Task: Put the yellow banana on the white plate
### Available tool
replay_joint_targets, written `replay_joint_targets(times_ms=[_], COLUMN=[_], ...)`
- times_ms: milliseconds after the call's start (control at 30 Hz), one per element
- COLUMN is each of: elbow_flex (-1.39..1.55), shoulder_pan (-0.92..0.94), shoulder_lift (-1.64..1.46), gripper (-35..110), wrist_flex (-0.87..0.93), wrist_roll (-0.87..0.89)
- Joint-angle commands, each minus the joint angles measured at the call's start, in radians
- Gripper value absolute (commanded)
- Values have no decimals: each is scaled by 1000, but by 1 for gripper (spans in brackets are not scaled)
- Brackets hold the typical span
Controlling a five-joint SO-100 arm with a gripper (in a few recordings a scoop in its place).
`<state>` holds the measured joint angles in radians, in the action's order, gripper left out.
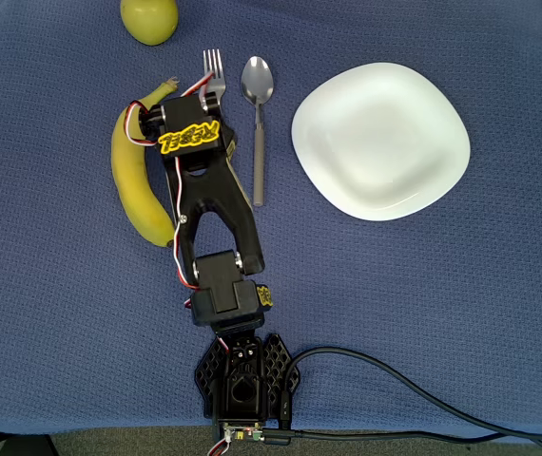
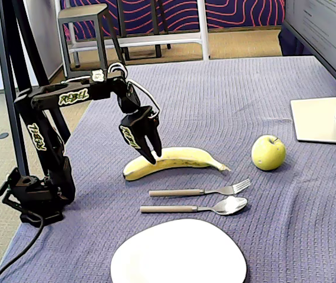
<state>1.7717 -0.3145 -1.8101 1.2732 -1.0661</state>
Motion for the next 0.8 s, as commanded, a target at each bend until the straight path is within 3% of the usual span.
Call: replay_joint_targets(times_ms=[0,233,467,767], elbow_flex=[-43,-120,-138,-155], shoulder_pan=[-8,-26,-51,-118], shoulder_lift=[14,58,109,92], gripper=[2,4,11,27], wrist_flex=[-20,-26,-86,-91], wrist_roll=[-301,-621,-680,-563])
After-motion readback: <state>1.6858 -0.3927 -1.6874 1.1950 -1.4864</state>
